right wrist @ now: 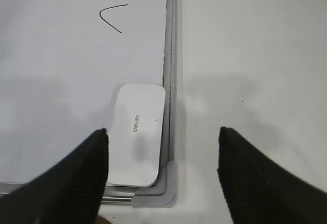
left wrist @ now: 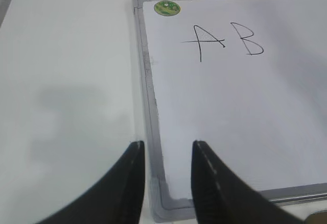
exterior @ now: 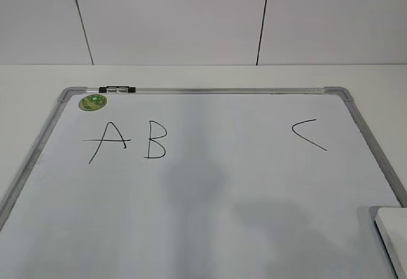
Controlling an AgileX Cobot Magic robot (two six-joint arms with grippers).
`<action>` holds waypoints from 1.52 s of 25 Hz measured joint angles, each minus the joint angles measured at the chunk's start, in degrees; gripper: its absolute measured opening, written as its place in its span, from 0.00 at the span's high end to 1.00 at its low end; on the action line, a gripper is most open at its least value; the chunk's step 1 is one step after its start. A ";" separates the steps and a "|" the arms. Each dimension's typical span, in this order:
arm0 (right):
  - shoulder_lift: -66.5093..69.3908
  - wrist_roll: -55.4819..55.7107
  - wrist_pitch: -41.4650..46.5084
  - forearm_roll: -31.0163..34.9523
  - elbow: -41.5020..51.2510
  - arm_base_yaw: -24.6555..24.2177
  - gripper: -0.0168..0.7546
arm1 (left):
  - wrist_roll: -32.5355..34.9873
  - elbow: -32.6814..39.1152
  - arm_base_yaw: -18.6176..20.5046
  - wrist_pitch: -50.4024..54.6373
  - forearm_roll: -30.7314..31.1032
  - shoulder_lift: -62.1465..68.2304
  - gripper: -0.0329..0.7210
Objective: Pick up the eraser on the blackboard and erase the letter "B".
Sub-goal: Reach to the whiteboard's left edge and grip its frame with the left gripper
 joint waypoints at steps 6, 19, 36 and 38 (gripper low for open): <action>3.39 0.00 1.14 0.25 -0.76 -0.03 0.31 | -0.98 -1.27 0.00 0.56 -0.51 9.84 0.64; 30.52 0.00 4.72 8.12 -4.93 -0.03 0.31 | -1.11 -13.39 0.00 2.00 1.41 43.74 0.64; 44.33 0.12 5.10 11.21 -9.06 -0.03 0.31 | -1.14 -33.65 0.00 -6.29 2.66 86.83 0.64; 44.33 0.12 5.10 11.21 -9.06 -0.03 0.31 | -1.14 -35.50 0.00 -7.79 2.69 90.55 0.64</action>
